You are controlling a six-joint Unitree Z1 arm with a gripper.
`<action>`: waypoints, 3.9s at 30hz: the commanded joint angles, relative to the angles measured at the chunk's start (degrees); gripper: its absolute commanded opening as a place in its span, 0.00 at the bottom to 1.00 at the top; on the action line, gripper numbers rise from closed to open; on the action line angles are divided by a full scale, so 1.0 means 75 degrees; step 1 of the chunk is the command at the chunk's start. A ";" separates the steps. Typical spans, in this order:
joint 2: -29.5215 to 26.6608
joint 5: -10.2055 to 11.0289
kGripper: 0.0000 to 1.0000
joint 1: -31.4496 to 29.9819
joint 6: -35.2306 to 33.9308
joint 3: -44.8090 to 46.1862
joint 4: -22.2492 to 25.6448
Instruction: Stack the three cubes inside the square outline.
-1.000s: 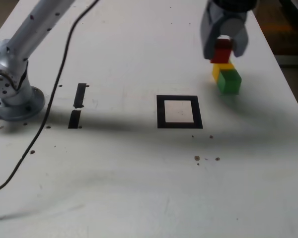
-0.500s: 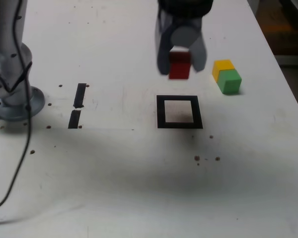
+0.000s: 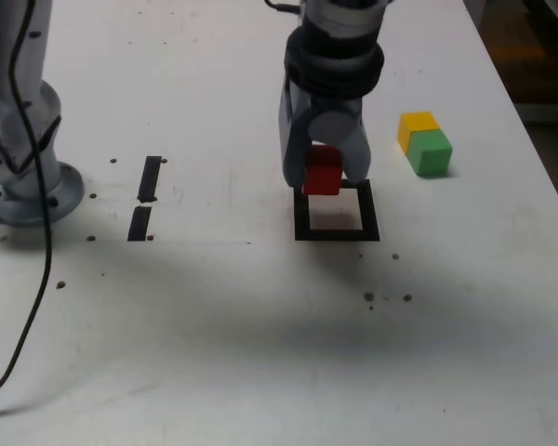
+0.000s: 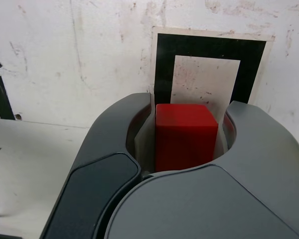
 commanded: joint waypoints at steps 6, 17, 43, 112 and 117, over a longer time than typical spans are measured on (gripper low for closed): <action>0.0341 -0.0093 0.26 0.0011 0.0000 0.0119 -0.0320; 0.0567 0.0007 0.27 0.0267 0.0168 0.0182 -0.0579; 0.0768 0.0114 0.91 0.0478 0.0622 -0.0593 0.0477; 0.4462 -0.0362 0.35 0.2762 0.1570 -0.7036 0.2948; 0.4376 -0.0381 0.30 0.2752 0.1584 -0.7180 0.2967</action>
